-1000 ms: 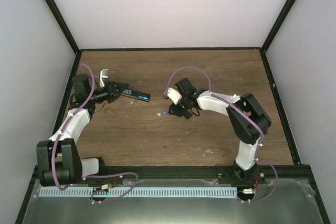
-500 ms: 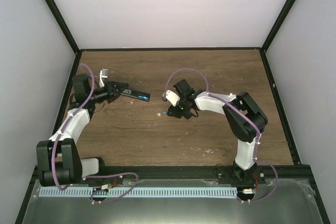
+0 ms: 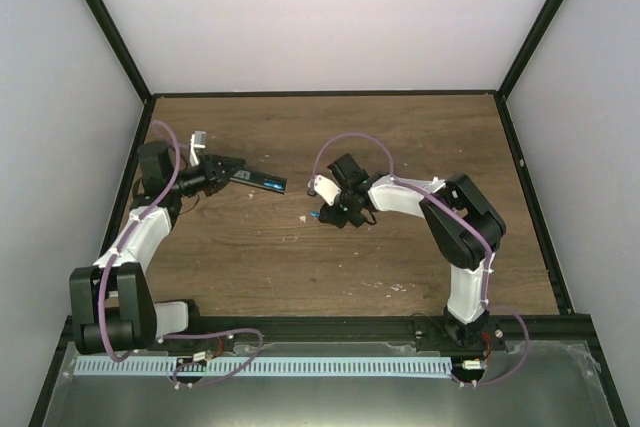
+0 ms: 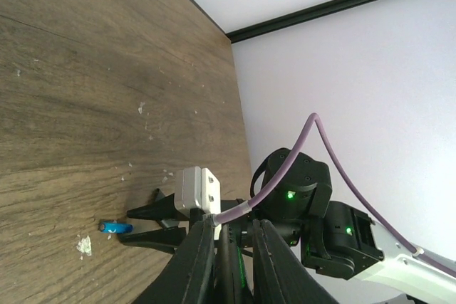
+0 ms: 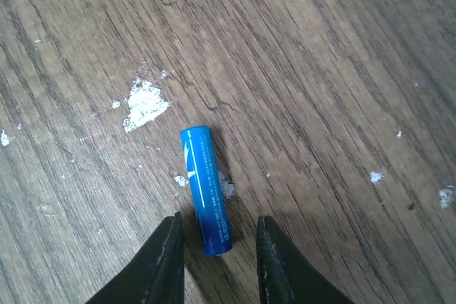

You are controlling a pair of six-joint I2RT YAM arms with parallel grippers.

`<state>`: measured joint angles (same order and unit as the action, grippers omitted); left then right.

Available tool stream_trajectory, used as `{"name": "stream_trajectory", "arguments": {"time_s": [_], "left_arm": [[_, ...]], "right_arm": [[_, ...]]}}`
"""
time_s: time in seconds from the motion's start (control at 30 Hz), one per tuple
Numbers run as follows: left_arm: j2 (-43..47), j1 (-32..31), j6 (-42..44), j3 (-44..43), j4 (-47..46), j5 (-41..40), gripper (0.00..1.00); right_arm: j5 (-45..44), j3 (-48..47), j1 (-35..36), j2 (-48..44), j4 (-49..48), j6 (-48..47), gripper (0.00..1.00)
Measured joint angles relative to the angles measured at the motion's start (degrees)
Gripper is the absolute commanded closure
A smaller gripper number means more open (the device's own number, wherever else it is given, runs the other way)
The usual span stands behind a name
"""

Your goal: Load the batteries into the remote control

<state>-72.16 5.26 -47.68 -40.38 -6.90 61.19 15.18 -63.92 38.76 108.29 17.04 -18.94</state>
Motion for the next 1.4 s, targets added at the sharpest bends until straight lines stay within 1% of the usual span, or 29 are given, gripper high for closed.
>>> {"name": "stream_trajectory", "arguments": {"time_s": [0.53,0.73,0.83,1.17,1.27,1.4], "left_arm": [[-1.6,0.0,0.0,0.0,-0.7,1.1,1.00],[-2.5,0.0,0.1,0.0,-0.7,1.6,1.00],[-2.8,0.0,0.2,0.0,-0.7,2.0,1.00],[-2.8,0.0,1.4,0.0,-0.4,2.5,1.00],[-2.8,0.0,2.3,0.0,0.5,2.5,1.00],[-2.8,0.0,3.7,0.0,2.0,2.6,1.00]], "right_arm": [[0.1,-0.3,0.8,0.5,-0.4,-0.6,0.87],[0.0,-0.5,1.1,0.6,-0.4,-0.4,0.96],[0.0,-0.5,1.2,0.6,-0.4,0.2,0.99],[-0.8,-1.0,1.2,0.5,0.9,3.0,0.99],[-1.6,-1.2,1.1,-1.0,3.8,4.7,0.99],[-1.8,-3.2,0.5,-5.9,9.4,6.9,0.99]]}}
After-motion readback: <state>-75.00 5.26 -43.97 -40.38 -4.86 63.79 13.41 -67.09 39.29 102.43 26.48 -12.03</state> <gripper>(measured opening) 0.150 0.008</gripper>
